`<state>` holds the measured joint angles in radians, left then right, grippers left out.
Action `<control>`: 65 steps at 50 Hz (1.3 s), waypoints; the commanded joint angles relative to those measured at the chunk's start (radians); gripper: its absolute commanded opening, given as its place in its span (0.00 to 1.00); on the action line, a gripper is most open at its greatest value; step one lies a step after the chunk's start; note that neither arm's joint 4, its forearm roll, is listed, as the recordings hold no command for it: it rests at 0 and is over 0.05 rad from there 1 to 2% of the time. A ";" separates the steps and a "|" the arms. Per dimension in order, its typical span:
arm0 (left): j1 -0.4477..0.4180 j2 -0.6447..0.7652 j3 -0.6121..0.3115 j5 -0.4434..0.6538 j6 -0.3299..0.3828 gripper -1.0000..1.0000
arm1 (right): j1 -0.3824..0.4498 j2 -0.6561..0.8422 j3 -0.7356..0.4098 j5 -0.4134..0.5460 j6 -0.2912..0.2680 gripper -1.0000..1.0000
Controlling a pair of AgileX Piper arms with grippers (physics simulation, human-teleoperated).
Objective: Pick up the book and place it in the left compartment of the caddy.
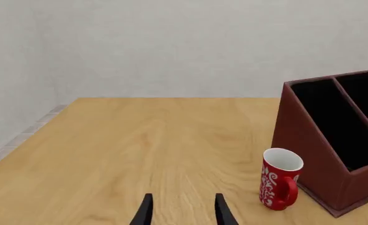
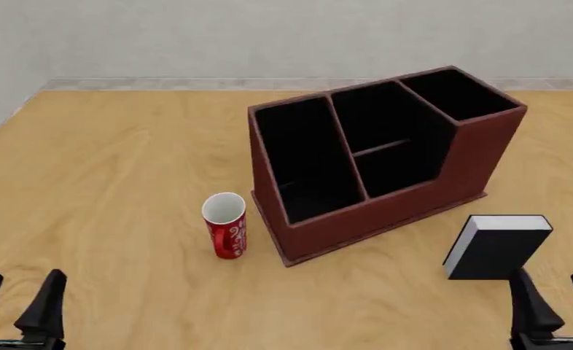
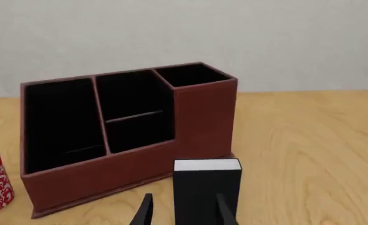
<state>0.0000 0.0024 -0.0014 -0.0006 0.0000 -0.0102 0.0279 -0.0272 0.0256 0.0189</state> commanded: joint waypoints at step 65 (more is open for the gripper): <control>0.000 0.005 -0.003 -0.001 0.000 1.00 | 0.114 0.291 -0.571 0.546 -0.691 1.00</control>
<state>0.0000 0.0075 -0.0043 -0.0019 0.0000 0.0879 0.2357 -0.5004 0.4724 -0.5477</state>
